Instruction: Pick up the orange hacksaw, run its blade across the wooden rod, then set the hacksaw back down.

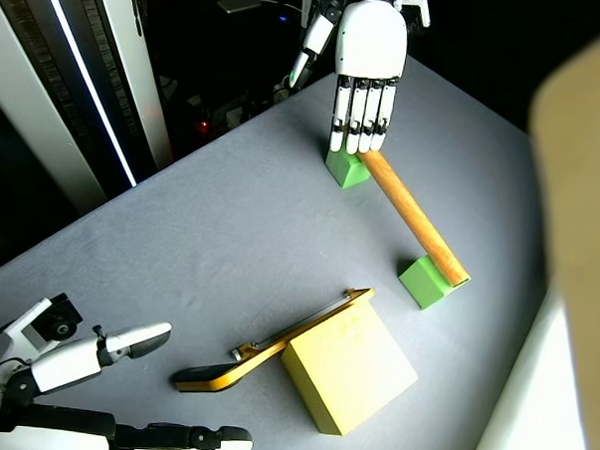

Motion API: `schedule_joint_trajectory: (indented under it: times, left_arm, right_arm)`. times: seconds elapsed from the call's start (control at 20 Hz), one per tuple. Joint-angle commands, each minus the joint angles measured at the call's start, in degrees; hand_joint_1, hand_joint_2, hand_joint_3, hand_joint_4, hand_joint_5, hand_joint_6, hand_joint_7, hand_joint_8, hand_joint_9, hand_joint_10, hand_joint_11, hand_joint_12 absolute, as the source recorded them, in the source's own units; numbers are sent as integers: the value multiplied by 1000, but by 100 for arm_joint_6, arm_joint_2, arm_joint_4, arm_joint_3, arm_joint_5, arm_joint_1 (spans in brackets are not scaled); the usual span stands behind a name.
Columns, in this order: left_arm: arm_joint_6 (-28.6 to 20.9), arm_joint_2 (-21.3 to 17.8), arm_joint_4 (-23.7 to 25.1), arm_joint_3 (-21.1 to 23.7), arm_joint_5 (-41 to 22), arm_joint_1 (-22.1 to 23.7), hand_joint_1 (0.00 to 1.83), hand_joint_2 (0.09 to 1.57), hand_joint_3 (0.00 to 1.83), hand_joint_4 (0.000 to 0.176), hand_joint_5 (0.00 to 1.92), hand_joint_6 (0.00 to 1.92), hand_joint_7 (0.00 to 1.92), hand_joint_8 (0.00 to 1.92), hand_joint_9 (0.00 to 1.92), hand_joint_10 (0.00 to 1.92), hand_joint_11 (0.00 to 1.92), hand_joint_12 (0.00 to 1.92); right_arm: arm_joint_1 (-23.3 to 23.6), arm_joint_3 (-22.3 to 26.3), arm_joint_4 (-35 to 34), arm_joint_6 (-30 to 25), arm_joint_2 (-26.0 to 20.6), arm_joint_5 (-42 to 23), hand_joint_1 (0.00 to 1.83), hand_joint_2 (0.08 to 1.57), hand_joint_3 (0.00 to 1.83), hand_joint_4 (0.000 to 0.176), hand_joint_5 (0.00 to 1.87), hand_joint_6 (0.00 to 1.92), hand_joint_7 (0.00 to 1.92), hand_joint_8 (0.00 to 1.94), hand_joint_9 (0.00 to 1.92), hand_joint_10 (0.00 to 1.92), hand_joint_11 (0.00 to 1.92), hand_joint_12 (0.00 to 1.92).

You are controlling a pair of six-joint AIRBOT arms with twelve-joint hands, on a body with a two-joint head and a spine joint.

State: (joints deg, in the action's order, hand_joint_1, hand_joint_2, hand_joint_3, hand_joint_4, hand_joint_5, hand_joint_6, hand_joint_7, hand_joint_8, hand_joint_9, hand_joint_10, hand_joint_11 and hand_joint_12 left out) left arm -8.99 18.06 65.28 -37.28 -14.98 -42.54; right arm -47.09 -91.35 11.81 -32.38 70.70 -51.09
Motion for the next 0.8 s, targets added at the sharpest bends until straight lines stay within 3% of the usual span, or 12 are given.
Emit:
schedule_joint_trajectory:
  times: [0.0, 0.25, 0.75]
  left_arm:
    - [11, 37, -76, -46, -23, 8, 60, 1190, 0, 0, 173, 2, 126, 5, 146, 3, 0, 397]
    - [12, 67, -75, -55, -25, 9, 35, 1194, 1, 0, 171, 1, 122, 0, 121, 1, 0, 303]
    - [12, 112, -75, -40, -23, 19, 86, 1184, 0, 0, 197, 2, 145, 0, 174, 0, 0, 473]
  right_arm:
    - [13, -53, -333, -71, 32, -626, 862, 1044, 0, 0, 59, 0, 96, 2, 133, 2, 0, 629]
    - [29, -187, -371, -45, 224, -508, 837, 1049, 0, 0, 53, 9, 105, 9, 127, 5, 0, 608]
    - [267, -245, -370, 191, 445, -280, 842, 1040, 0, 0, 91, 3, 111, 2, 130, 3, 0, 648]
